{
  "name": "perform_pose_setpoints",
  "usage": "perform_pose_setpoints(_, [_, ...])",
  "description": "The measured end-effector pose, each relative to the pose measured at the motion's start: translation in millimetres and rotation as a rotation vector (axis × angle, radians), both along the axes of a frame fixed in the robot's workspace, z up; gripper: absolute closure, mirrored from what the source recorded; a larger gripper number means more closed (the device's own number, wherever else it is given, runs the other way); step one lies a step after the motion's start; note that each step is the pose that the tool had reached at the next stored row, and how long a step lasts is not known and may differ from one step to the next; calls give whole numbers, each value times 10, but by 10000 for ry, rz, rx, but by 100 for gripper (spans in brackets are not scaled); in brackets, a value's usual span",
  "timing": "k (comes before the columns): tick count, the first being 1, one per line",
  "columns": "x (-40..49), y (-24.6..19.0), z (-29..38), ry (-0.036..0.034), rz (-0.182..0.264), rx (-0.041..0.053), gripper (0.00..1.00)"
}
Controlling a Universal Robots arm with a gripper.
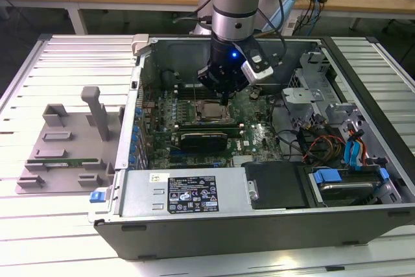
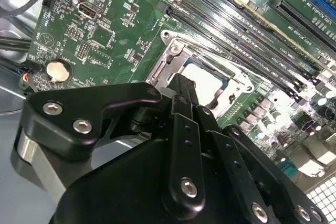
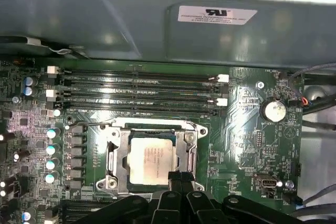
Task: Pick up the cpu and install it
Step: 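Close the cpu cover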
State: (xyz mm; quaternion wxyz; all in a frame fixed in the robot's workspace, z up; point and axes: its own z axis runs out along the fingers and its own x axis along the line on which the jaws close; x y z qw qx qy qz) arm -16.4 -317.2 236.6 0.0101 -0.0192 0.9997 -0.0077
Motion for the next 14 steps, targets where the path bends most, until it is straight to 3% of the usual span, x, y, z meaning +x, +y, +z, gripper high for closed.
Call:
perform_pose_setpoints(1, [3, 0, -4, 208, 0, 3, 89])
perform_pose_setpoints(4, [-11, -3, -4, 220, 3, 1, 89])
perform_pose_setpoints(10, [-237, -14, -14, 209, 40, 2, 89])
perform_pose_setpoints(14, [-290, -14, -51, 208, 58, 2, 89])
